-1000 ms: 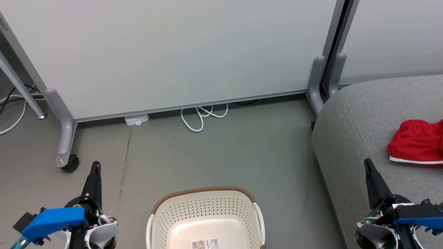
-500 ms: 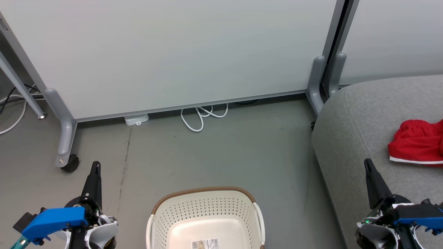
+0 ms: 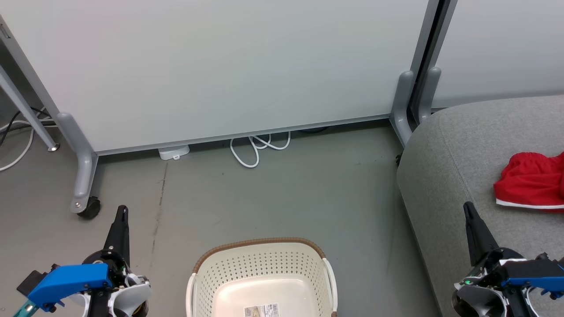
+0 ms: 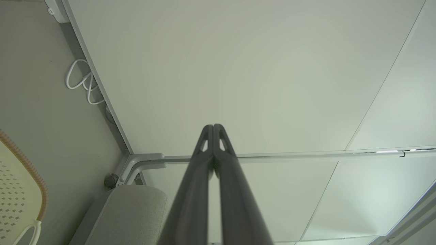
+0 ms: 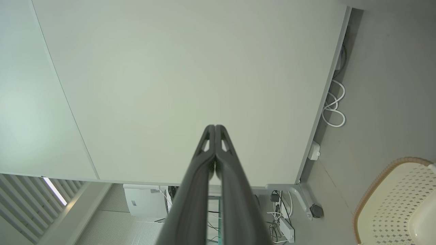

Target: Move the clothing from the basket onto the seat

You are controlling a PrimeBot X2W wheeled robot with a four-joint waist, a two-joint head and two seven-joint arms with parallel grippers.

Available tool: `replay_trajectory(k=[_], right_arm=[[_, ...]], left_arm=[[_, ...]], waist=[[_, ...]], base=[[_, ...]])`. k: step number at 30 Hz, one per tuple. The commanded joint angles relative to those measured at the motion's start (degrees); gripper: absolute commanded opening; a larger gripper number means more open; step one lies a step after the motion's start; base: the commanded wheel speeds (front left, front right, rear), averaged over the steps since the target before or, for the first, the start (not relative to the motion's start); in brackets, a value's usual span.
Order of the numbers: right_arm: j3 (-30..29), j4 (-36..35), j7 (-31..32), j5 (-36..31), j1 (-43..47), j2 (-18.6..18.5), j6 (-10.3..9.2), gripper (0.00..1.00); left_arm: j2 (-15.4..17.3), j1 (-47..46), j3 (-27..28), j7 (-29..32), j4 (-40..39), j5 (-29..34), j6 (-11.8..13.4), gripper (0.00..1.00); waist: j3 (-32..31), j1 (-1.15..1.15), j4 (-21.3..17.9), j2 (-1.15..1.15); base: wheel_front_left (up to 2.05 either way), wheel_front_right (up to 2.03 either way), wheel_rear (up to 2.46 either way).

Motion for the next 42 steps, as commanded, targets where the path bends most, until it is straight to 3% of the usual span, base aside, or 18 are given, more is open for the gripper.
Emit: replay_trajectory(k=[1, 42], right_arm=[[-0.1, 0.1, 0.1, 0.2, -0.6, -0.3, 0.02, 0.0], [-0.1, 0.1, 0.1, 0.2, -0.6, -0.3, 0.02, 0.0]], left_arm=[[-0.1, -0.5, 0.1, 0.2, -0.3, -0.1, -0.2, 0.0], [-0.1, -0.5, 0.1, 0.2, -0.3, -0.1, -0.2, 0.0]], waist=[[0.0, 0.0, 0.0, 0.0], [0.0, 0.0, 0.0, 0.0]], base=[[0.0, 0.0, 0.0], [0.0, 0.0, 0.0]])
